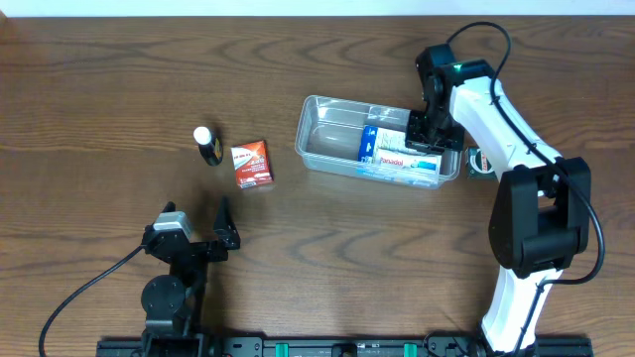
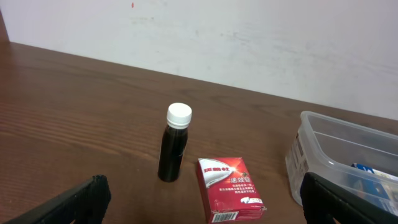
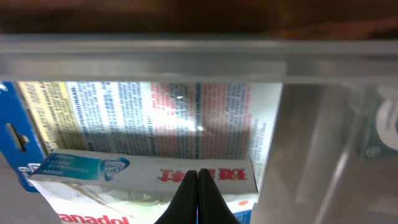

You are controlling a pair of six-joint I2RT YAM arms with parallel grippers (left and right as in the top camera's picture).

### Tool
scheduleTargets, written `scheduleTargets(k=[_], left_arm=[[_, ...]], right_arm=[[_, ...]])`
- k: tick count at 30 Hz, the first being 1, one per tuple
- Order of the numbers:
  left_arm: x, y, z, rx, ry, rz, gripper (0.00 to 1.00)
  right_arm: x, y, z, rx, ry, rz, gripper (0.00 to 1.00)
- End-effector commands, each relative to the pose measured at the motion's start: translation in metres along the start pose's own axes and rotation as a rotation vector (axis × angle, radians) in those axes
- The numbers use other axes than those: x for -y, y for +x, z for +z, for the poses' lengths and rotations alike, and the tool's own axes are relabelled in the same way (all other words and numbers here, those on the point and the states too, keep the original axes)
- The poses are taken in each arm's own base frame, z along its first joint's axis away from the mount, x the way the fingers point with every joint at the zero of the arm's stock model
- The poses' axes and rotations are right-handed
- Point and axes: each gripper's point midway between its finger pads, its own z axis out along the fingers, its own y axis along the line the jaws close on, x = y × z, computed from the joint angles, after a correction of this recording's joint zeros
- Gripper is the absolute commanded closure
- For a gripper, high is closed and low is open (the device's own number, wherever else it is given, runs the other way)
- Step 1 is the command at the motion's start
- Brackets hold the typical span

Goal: Pack container
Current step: 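Lower the Panadol box into the container and open the right gripper, then raise the right gripper and withdraw it right of the container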

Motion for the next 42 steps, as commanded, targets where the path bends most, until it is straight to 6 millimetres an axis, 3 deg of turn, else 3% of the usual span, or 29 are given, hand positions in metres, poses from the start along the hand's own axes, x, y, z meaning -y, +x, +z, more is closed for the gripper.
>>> scheduleTargets(k=[1,7,14,18,24,26,29,37,42], left_arm=[[-0.004,0.016,0.001,-0.047,-0.012,0.011,0.02],[-0.004,0.016,0.001,-0.046,-0.012,0.010,0.02],[-0.004,0.016,0.001,-0.047,-0.012,0.011,0.02],[-0.004,0.016,0.001,-0.047,-0.013,0.010,0.02],[-0.004,0.016,0.001,-0.047,-0.013,0.010,0.02],[-0.004,0.016,0.001,-0.047,-0.012,0.010,0.02],[-0.004,0.016,0.001,-0.047,-0.013,0.010,0.02],[-0.004,0.016,0.001,-0.047,-0.013,0.010,0.02],[-0.004,0.016,0.001,-0.047,-0.013,0.010,0.02]], right_arm=[[0.003,0.000,-0.005,-0.014,-0.001,-0.002,0.99],[0.004,0.004,-0.005,-0.027,0.005,-0.022,0.99],[-0.005,-0.022,-0.011,0.071,-0.040,-0.043,0.98],[-0.007,-0.037,-0.034,0.123,-0.062,-0.032,0.99],[-0.002,-0.047,-0.091,0.180,-0.079,-0.047,0.99],[0.008,-0.048,-0.104,0.198,-0.059,-0.039,0.99],[0.041,-0.053,-0.120,0.240,0.038,0.006,0.99],[0.121,-0.041,-0.116,0.121,0.117,0.084,0.99],[0.132,-0.034,-0.111,0.061,-0.012,0.073,0.96]])
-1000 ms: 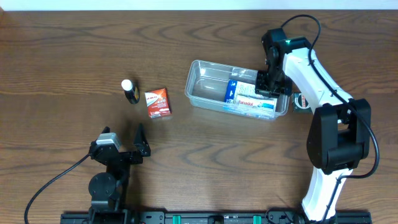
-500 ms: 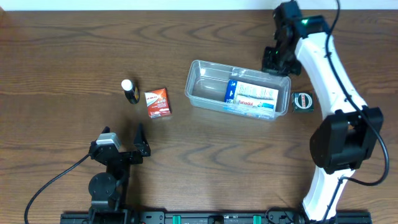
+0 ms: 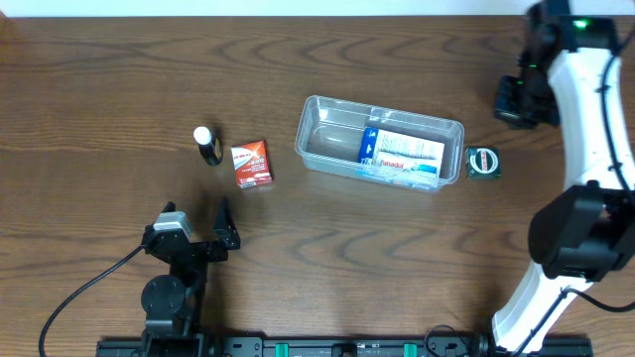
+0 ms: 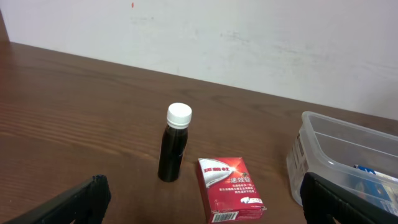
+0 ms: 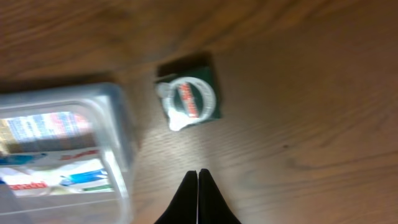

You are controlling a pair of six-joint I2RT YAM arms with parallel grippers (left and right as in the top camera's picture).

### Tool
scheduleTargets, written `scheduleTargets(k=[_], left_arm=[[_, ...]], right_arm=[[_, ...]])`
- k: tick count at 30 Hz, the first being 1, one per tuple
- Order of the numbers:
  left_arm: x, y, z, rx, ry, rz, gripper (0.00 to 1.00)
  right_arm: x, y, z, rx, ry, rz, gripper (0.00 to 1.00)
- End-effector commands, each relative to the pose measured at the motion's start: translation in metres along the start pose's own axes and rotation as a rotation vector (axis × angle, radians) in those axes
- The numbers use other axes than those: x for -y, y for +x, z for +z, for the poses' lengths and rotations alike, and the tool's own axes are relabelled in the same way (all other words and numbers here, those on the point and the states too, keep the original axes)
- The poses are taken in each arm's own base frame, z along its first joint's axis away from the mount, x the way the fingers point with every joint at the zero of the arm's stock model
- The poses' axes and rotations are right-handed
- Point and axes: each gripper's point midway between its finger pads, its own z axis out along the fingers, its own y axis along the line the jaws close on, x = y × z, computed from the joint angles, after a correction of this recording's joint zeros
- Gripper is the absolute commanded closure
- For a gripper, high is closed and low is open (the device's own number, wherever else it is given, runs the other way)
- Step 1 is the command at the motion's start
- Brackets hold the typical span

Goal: Pack container
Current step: 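Raise the right gripper and withdraw it right of the container, then move the right gripper over the green Zam-Buk box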

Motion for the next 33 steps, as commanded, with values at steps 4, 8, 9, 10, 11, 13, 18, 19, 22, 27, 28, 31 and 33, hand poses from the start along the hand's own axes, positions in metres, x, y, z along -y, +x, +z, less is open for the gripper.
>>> scheduleTargets(k=[4,8,9,10,11,13,18,19,22,27,28,31,33], left_arm=[[-0.004,0.017,0.001,-0.048,-0.013,0.010,0.02],[-0.004,0.017,0.001,-0.048,-0.013,0.011,0.02],[-0.004,0.017,0.001,-0.048,-0.013,0.010,0.02],[-0.004,0.017,0.001,-0.048,-0.013,0.010,0.02],[-0.004,0.017,0.001,-0.048,-0.013,0.010,0.02],[-0.004,0.017,0.001,-0.048,-0.013,0.010,0.02],[-0.004,0.017,0.001,-0.048,-0.013,0.010,0.02],[-0.004,0.017,0.001,-0.048,-0.013,0.011,0.02],[-0.004,0.017,0.001,-0.048,-0.012,0.010,0.02],[-0.004,0.017,0.001,-0.048,-0.013,0.010,0.02],[-0.004,0.017,0.001,-0.048,-0.013,0.010,0.02],[-0.004,0.017,0.001,-0.048,-0.013,0.010,0.02],[-0.004,0.017,0.001,-0.048,-0.012,0.010,0.02]], right_arm=[[-0.006,0.016,0.007,-0.070,-0.126,-0.064,0.95],[-0.021,0.034,0.039,-0.138,-0.154,-0.084,0.99],[-0.026,0.037,0.049,-0.144,-0.162,-0.092,0.99],[-0.031,0.039,0.056,-0.147,-0.170,-0.101,0.99],[-0.034,0.040,0.062,-0.146,-0.172,-0.109,0.99],[-0.042,0.040,0.070,-0.132,-0.175,-0.124,0.99],[-0.065,0.032,0.074,-0.066,-0.191,-0.179,0.99],[-0.070,0.031,0.074,-0.053,-0.193,-0.189,0.99],[-0.076,0.026,0.074,-0.017,-0.174,-0.213,0.99],[-0.089,0.018,0.073,0.031,-0.182,-0.239,0.99],[-0.090,0.017,0.073,0.038,-0.184,-0.241,0.99],[-0.093,0.011,0.072,0.064,-0.191,-0.244,0.99],[-0.095,0.007,0.071,0.085,-0.197,-0.252,0.99]])
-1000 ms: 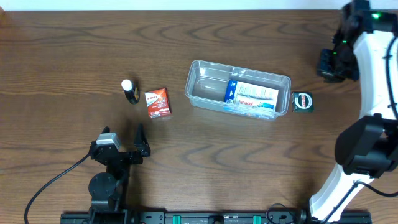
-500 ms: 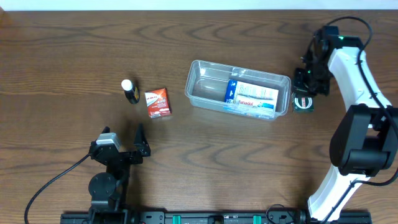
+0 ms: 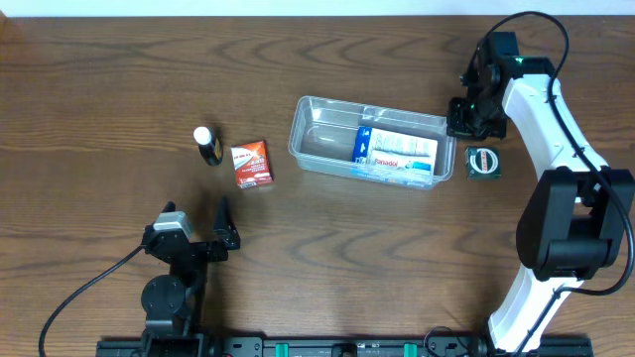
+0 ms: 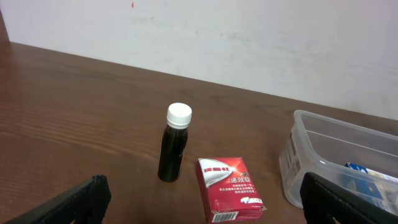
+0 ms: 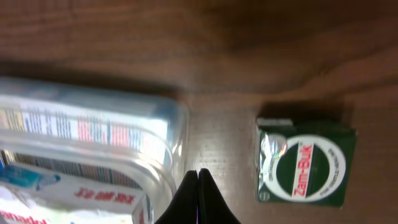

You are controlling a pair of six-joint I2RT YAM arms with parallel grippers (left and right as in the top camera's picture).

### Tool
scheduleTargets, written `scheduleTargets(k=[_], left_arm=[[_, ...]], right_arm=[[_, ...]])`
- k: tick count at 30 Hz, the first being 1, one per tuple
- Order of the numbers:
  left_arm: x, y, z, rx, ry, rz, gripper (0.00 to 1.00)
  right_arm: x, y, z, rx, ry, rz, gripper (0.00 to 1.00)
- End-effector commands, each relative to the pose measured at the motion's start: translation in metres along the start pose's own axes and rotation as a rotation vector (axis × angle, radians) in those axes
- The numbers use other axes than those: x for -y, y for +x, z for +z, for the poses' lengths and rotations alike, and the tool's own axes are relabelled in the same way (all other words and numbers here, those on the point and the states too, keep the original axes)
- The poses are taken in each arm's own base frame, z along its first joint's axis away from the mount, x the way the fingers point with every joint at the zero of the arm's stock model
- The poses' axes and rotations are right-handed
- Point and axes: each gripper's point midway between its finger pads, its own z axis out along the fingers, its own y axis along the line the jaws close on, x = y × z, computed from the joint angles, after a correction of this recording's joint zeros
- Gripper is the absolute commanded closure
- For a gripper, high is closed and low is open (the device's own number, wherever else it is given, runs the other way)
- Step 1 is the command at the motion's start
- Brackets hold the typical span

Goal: Pack container
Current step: 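Move the right gripper over the green Zam-Buk box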

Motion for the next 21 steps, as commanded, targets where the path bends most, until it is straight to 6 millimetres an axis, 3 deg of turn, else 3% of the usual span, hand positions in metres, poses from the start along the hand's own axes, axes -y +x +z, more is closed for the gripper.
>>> scheduleTargets(k=[1,10,19,21], left_arm=[[-0.004,0.016,0.001,-0.046,-0.012,0.010,0.02],[-0.004,0.016,0.001,-0.047,-0.012,0.011,0.02],[-0.004,0.016,0.001,-0.047,-0.012,0.011,0.02],[-0.004,0.016,0.001,-0.047,-0.013,0.010,0.02]], right_arm=[[-0.007,-0.006,-0.007,0.042,-0.007,-0.044,0.99],[-0.015,-0.020,-0.008,0.100,-0.036,-0.205,0.98],[0.031,-0.015,-0.010,0.061,0.078,-0.179,0.94],[0.039,-0.009,-0.010,0.031,0.082,-0.208,0.83]])
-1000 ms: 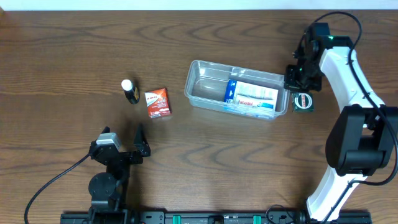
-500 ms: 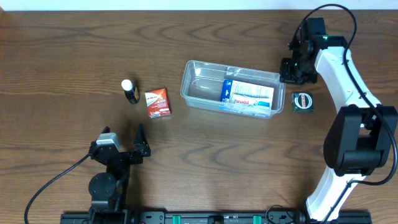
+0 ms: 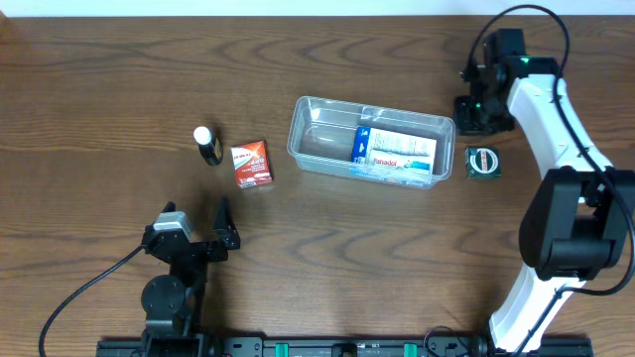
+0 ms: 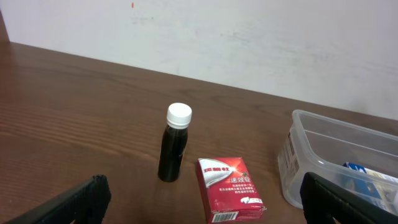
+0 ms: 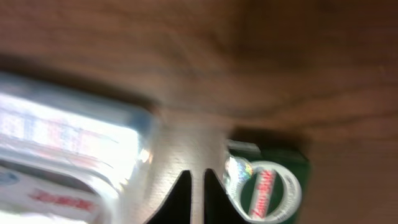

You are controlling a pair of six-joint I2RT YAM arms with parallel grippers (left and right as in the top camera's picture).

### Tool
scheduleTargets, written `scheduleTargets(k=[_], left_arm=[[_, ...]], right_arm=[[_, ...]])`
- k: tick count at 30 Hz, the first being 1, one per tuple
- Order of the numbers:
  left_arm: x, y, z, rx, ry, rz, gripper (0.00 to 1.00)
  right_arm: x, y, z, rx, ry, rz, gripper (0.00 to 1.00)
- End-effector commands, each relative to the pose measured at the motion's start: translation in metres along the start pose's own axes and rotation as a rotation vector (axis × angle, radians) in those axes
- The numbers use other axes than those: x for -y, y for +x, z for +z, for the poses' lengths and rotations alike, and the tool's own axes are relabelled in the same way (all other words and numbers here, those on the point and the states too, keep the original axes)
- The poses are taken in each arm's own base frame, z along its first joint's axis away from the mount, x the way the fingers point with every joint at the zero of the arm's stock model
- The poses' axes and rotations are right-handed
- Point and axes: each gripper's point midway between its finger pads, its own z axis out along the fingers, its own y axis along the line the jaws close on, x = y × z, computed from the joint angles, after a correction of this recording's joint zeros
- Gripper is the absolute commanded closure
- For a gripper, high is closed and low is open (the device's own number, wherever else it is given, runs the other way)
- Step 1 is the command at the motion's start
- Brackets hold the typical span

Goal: Pack container
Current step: 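Move the right gripper over the green Zam-Buk box, then lower the right gripper and grasp the green Zam-Buk box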

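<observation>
The clear plastic container (image 3: 372, 139) lies mid-table with blue-and-white medicine boxes (image 3: 395, 151) in its right half. A green Zam-Buk tin (image 3: 483, 162) rests on the table just right of it. My right gripper (image 3: 479, 111) hovers at the container's far right corner. In the right wrist view, the right gripper (image 5: 198, 175) has its jaws a narrow gap apart and holds nothing, between the container (image 5: 74, 149) and the tin (image 5: 267, 186). A dark bottle with a white cap (image 4: 175, 150) and a red box (image 4: 230, 188) stand left of the container. My left gripper (image 3: 198, 236) rests wide open near the front edge.
The wooden table (image 3: 347, 268) runs to a white wall (image 4: 249, 37) at the back. The bottle (image 3: 205, 145) and red box (image 3: 252, 164) sit close together, a hand's width left of the container.
My right gripper has shifted slightly right, away from the container's end, and its jaws, then pressed together, now stand a narrow gap apart. The left arm and all objects are unchanged.
First my right gripper was shut inside the container over the medicine boxes. Then it was out at the table's far right, clear of the container. Then it was shut at the container's right end, with the container a little further left. Now it is slightly open there.
</observation>
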Motion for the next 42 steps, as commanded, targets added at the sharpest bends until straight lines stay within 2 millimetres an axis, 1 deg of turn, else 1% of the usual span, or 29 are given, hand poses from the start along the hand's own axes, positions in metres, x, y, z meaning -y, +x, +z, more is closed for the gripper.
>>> scheduleTargets(k=[1,2,3,4,7,10,12,17,20,26,31,40,42], left_arm=[[-0.004,0.017,0.001,-0.048,-0.013,0.011,0.02],[-0.004,0.017,0.001,-0.048,-0.013,0.010,0.02],[-0.004,0.017,0.001,-0.048,-0.013,0.011,0.02],[-0.004,0.017,0.001,-0.048,-0.013,0.010,0.02],[-0.004,0.017,0.001,-0.048,-0.013,0.010,0.02],[-0.004,0.017,0.001,-0.048,-0.013,0.010,0.02],[-0.004,0.017,0.001,-0.048,-0.013,0.010,0.02],[-0.004,0.017,0.001,-0.048,-0.013,0.010,0.02],[-0.004,0.017,0.001,-0.048,-0.013,0.011,0.02],[-0.004,0.017,0.001,-0.048,-0.013,0.010,0.02],[-0.004,0.017,0.001,-0.048,-0.013,0.010,0.02],[-0.004,0.017,0.001,-0.048,-0.013,0.010,0.02],[-0.004,0.017,0.001,-0.048,-0.013,0.011,0.02]], right_arm=[[0.021,0.007,-0.008,-0.017,0.032,-0.074,0.67],[0.024,0.011,-0.008,-0.033,0.031,-0.099,0.50],[0.026,0.014,-0.008,-0.046,0.030,-0.110,0.41],[0.029,0.017,-0.008,-0.056,0.030,-0.103,0.36],[0.032,0.025,-0.002,-0.077,0.024,-0.049,0.26],[0.034,0.031,0.012,-0.078,0.028,-0.031,0.23],[0.034,0.034,0.026,-0.068,0.028,-0.039,0.18],[0.035,0.040,0.048,-0.047,0.030,-0.056,0.16],[0.036,0.043,0.055,-0.039,0.032,-0.055,0.15],[0.036,0.045,0.068,-0.013,0.035,0.019,0.15],[0.036,0.048,0.071,-0.016,0.034,0.019,0.15],[0.036,0.046,0.070,-0.009,0.036,0.022,0.14],[0.040,0.048,0.070,-0.016,0.055,0.022,0.14]])
